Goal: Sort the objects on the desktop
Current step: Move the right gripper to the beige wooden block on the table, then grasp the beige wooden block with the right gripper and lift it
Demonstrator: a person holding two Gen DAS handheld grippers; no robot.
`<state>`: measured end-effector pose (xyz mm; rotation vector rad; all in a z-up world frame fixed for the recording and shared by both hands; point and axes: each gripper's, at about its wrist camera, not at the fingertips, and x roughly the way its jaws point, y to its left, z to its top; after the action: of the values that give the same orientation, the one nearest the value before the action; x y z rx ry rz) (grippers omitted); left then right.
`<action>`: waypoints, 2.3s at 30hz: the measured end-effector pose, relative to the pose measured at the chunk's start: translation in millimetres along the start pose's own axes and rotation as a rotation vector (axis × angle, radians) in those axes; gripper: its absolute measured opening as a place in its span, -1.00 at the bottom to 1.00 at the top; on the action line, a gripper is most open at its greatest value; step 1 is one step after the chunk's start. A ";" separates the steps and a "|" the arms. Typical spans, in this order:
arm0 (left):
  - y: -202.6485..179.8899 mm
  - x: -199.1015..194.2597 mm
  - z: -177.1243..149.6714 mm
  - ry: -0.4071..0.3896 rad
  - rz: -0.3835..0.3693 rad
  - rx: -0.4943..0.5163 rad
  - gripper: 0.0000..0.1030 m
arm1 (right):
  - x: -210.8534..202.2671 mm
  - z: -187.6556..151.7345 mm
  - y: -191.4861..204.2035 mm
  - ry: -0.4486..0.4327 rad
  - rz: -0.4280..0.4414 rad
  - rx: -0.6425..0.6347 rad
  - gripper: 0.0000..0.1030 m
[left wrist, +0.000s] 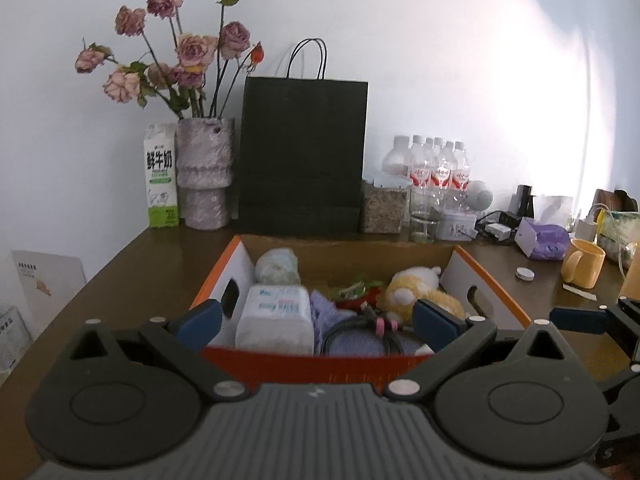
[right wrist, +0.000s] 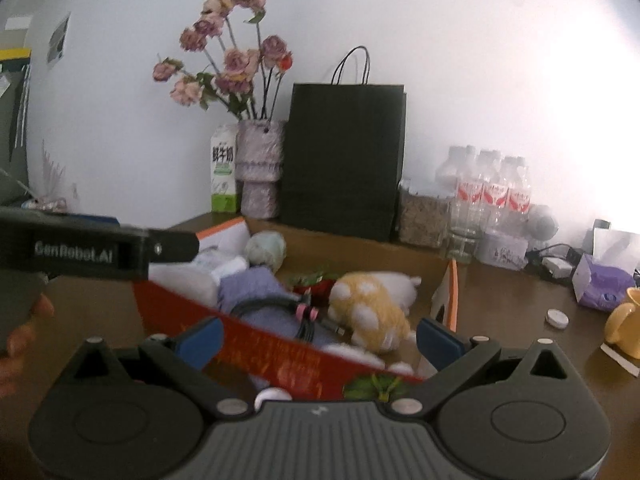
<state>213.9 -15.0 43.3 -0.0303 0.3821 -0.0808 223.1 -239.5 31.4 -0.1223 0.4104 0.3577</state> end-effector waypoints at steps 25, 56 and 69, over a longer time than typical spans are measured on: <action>6.4 -28.5 -76.7 0.157 0.041 0.036 1.00 | -33.9 -69.8 0.1 0.146 -0.003 0.067 1.00; 68.1 -53.1 -86.3 0.138 0.126 -0.038 1.00 | 28.5 -50.2 67.3 0.234 0.163 0.021 -0.43; 54.3 -49.4 -84.0 0.150 0.115 -0.019 1.00 | 16.9 -45.0 59.3 0.189 0.175 0.038 -0.53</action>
<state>140.8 42.1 -18.7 -0.0213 0.5341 0.0340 199.3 -187.5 -19.2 -0.0838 0.6166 0.5127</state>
